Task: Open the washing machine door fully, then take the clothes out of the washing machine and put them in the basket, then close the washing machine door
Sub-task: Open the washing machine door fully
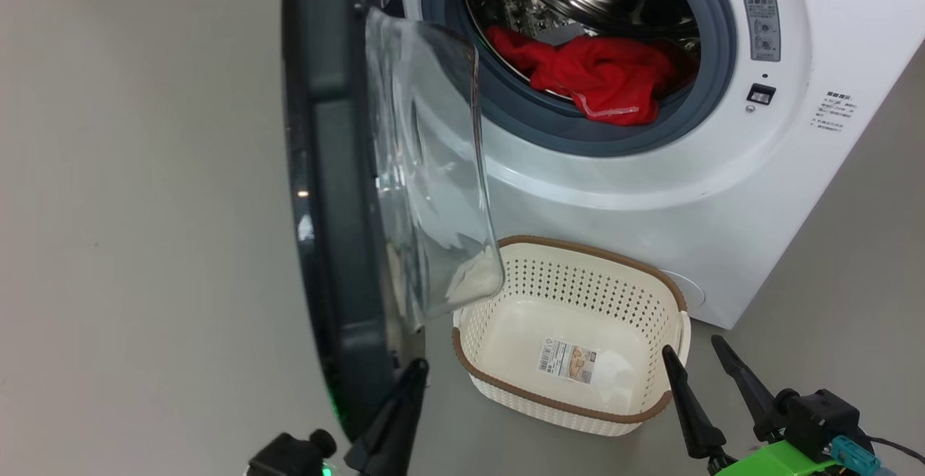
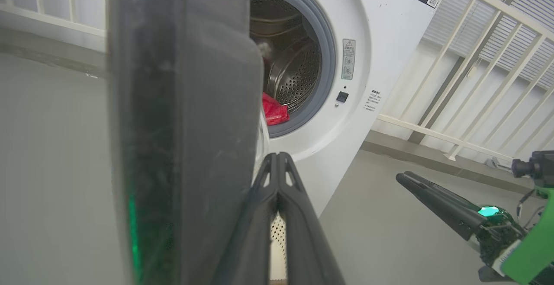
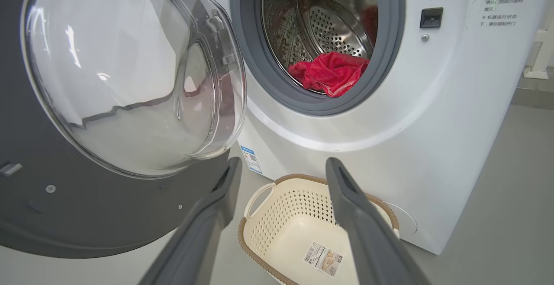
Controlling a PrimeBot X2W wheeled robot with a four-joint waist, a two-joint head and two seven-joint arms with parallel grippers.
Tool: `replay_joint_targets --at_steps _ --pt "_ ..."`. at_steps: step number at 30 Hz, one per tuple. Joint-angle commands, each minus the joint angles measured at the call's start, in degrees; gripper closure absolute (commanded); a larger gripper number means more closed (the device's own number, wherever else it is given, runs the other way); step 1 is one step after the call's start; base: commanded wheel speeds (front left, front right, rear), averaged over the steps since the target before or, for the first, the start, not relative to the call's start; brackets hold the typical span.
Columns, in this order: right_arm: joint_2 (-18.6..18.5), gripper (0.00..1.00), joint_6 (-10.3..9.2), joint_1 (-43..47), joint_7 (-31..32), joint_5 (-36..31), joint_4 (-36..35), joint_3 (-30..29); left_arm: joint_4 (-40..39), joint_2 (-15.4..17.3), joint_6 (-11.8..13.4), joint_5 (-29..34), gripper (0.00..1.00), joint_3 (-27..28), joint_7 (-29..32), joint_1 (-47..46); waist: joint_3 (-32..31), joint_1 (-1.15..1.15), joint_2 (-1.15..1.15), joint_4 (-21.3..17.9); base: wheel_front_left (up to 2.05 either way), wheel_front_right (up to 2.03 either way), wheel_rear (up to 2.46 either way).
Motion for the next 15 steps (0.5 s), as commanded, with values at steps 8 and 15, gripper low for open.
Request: replay_joint_targets --at_steps 8,15 --pt "-0.6 0.0 0.43 -1.4 -0.5 -0.5 -1.7 0.9 -1.7 0.3 3.5 0.0 1.0 11.2 -0.3 -1.5 1.4 0.0 0.0 0.6 0.0 0.0 0.0" --pt "-0.9 0.0 0.43 -2.0 -0.5 -0.3 -1.7 1.1 -1.1 0.3 2.5 3.1 1.0 21.8 -0.3 -2.4 2.3 0.0 0.0 0.4 0.0 0.0 0.0"
